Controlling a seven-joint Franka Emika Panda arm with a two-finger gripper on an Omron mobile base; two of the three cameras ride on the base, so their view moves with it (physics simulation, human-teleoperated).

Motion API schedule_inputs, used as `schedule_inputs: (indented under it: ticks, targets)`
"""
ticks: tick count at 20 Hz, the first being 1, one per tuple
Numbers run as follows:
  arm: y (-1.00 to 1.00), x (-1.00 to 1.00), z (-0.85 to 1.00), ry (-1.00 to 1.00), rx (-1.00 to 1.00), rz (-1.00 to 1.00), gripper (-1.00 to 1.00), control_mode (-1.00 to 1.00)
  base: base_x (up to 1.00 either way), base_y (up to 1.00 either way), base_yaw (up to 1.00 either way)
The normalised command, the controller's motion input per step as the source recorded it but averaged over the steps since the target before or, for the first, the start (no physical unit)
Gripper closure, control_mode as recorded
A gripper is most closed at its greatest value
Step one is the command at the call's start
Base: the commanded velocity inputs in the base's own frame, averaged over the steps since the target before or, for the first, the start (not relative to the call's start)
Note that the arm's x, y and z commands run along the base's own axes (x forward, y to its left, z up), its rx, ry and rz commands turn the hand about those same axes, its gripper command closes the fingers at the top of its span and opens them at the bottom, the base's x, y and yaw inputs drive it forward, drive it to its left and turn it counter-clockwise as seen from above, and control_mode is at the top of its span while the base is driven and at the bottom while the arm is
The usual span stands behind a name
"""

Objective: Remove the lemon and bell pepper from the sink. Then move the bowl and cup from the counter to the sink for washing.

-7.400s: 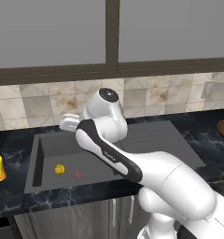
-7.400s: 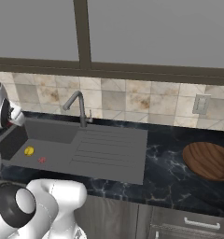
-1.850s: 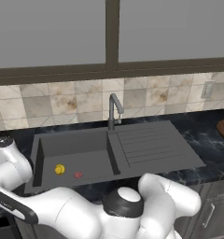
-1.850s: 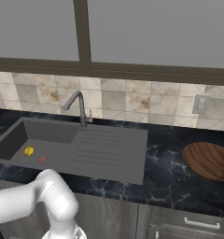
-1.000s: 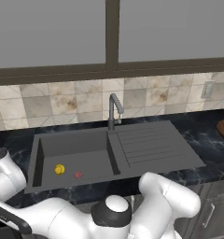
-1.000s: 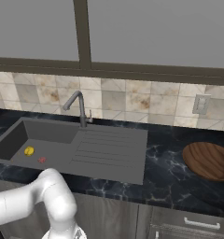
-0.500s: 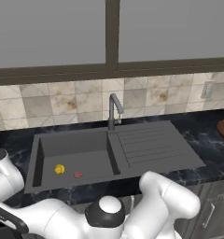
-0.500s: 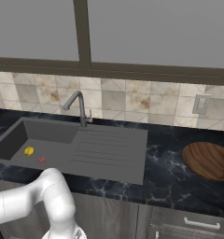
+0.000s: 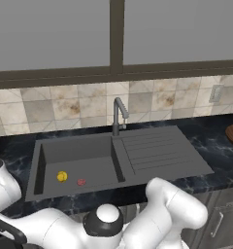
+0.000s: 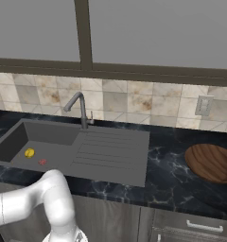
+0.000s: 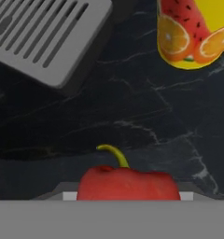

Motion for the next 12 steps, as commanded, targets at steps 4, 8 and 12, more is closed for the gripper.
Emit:
schedule_inputs:
  ticks: [4,8,12]
  targets:
    - [0.16,0.08,-0.12,0.00,0.00,0.01,1.00,-1.00,0.00,0.00,0.00]
    - [0.16,0.10,-0.12,0.00,0.00,0.01,1.00,-1.00,0.00,0.00,0.00]
    - [0.16,0.05,-0.13,0.00,0.00,0.00,1.00,-1.00,0.00,0.00,0.00]
